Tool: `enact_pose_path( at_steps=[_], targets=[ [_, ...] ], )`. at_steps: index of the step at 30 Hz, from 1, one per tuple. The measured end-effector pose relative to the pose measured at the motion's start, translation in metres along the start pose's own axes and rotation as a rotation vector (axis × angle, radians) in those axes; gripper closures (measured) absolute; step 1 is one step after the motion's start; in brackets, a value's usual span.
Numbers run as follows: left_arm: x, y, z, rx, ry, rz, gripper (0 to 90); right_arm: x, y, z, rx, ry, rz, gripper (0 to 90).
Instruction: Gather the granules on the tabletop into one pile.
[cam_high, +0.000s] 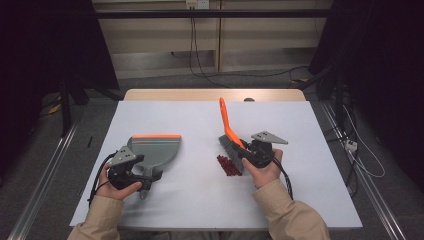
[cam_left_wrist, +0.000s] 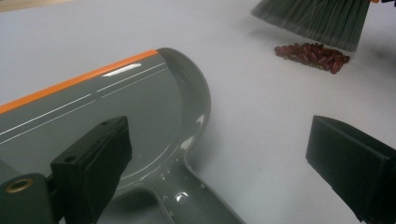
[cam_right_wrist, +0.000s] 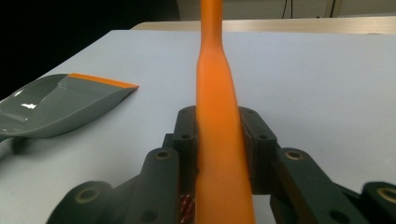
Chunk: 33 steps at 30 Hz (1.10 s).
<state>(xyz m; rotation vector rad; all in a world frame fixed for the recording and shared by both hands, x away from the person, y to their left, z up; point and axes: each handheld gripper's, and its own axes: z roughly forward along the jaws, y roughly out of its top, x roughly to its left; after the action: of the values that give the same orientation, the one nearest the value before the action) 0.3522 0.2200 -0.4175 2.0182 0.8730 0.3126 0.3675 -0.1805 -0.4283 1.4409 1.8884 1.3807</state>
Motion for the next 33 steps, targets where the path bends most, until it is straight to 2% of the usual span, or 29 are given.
enact_pose_path(
  at_steps=[4,10,13,18,24,26,33],
  targets=[
    [-0.002,-0.001,-0.001,0.009,0.009,-0.003,7.4,-0.004,0.002,-0.005,-0.007,-0.005,-0.004,71.1],
    [-0.004,-0.004,-0.004,0.034,0.040,0.007,8.5,-0.012,0.004,-0.011,-0.032,-0.002,0.018,71.1],
    [-0.003,-0.007,-0.006,0.041,0.047,-0.007,9.6,-0.012,0.004,-0.012,-0.034,-0.004,0.009,71.1],
    [-0.001,-0.012,-0.011,0.064,0.088,-0.017,11.2,-0.015,0.004,-0.011,-0.034,-0.011,0.008,71.1],
    [0.001,-0.018,-0.013,0.113,0.131,-0.026,17.4,-0.016,0.003,-0.010,-0.031,-0.019,-0.001,71.1],
    [0.003,-0.020,-0.014,0.120,0.128,-0.052,18.8,-0.017,0.003,-0.011,-0.033,-0.019,0.001,71.1],
    [0.012,-0.020,-0.019,0.151,0.163,-0.084,31.3,-0.023,0.003,-0.015,-0.039,-0.031,0.011,71.0]
  ],
)
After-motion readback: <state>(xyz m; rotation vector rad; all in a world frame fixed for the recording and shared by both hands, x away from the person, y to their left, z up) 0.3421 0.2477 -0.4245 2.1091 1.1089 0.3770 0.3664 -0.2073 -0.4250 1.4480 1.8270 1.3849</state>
